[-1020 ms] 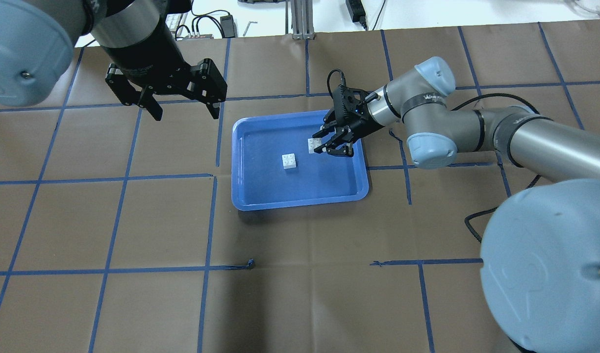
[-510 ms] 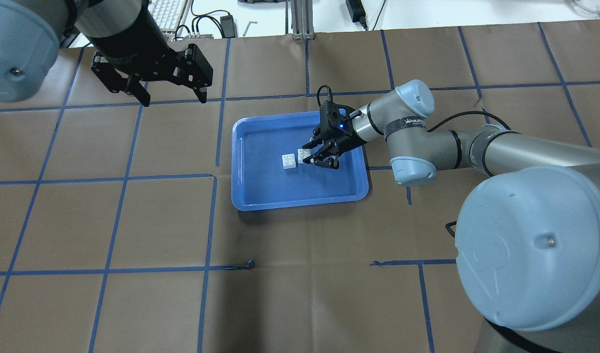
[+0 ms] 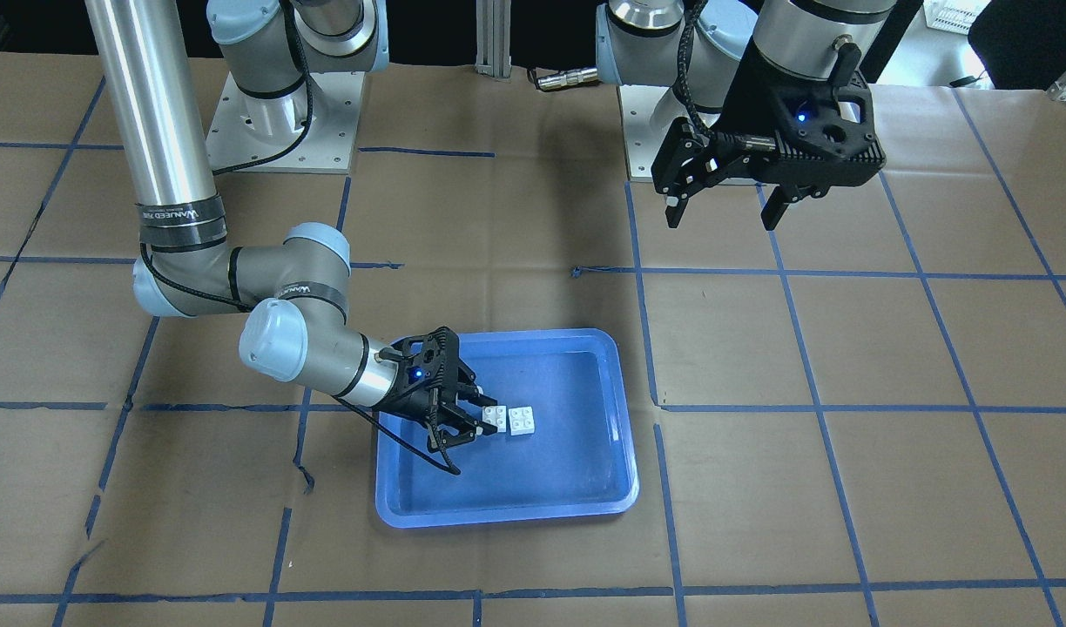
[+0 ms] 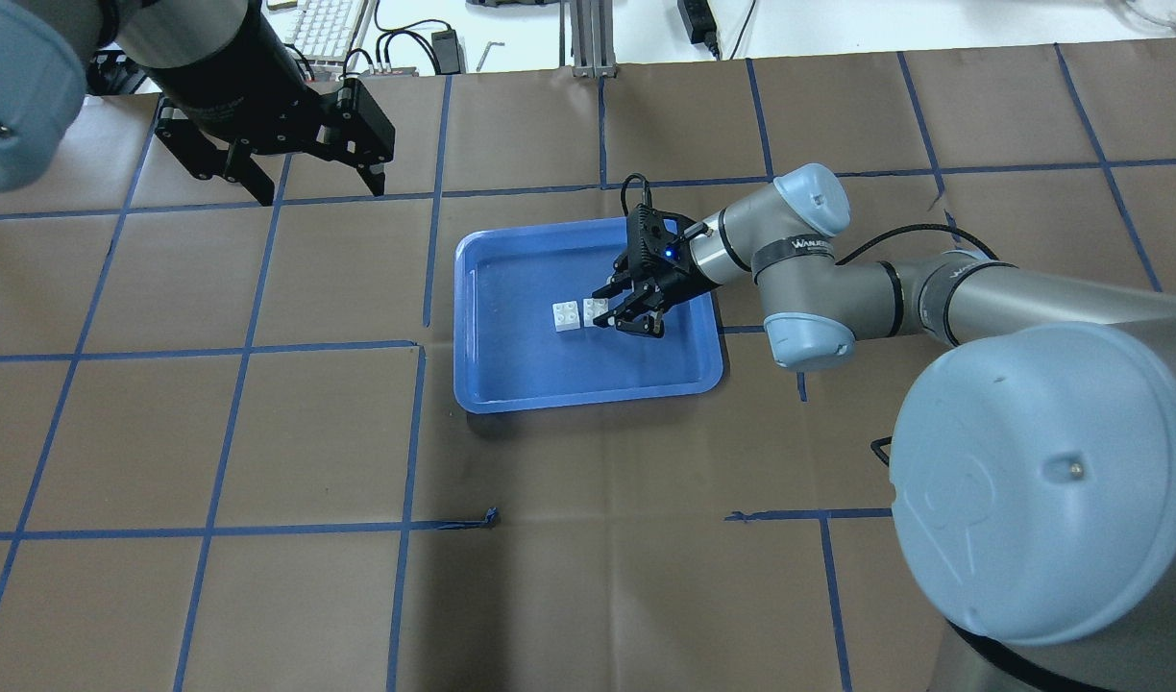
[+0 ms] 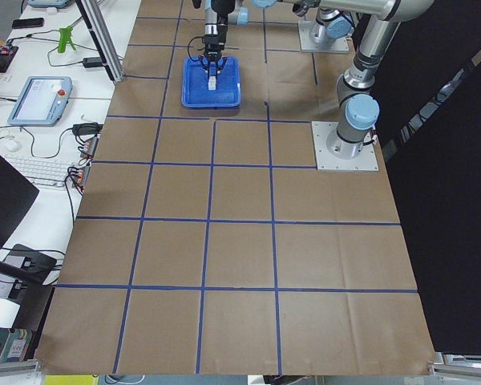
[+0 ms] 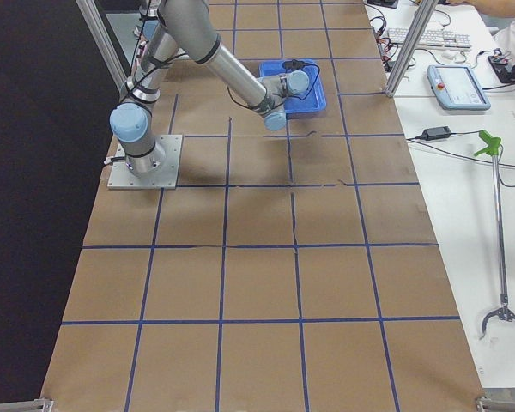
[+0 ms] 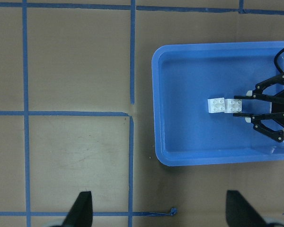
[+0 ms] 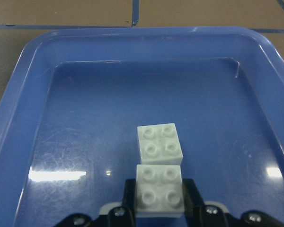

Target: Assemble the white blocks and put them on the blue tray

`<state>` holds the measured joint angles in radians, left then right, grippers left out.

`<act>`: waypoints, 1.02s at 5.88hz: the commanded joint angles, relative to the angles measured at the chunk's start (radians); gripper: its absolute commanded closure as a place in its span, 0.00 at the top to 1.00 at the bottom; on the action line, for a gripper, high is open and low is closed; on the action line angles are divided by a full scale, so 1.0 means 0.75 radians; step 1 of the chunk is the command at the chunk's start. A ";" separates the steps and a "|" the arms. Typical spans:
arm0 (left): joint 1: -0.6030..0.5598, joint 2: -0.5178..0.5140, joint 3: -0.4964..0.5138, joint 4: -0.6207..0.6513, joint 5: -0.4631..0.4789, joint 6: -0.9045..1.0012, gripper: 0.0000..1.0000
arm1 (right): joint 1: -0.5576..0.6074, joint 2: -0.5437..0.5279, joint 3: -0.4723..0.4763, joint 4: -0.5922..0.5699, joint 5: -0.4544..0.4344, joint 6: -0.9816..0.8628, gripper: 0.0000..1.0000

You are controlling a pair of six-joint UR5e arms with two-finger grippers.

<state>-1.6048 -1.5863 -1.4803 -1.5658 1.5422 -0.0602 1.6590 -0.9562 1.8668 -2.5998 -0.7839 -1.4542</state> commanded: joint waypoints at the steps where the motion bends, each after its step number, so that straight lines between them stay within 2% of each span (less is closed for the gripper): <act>1: 0.000 0.002 -0.002 0.003 0.001 -0.004 1.00 | 0.001 -0.001 0.000 0.002 0.002 0.002 0.35; 6: 0.000 0.002 -0.002 0.004 -0.007 -0.004 1.00 | 0.003 0.001 0.004 -0.041 0.002 0.082 0.34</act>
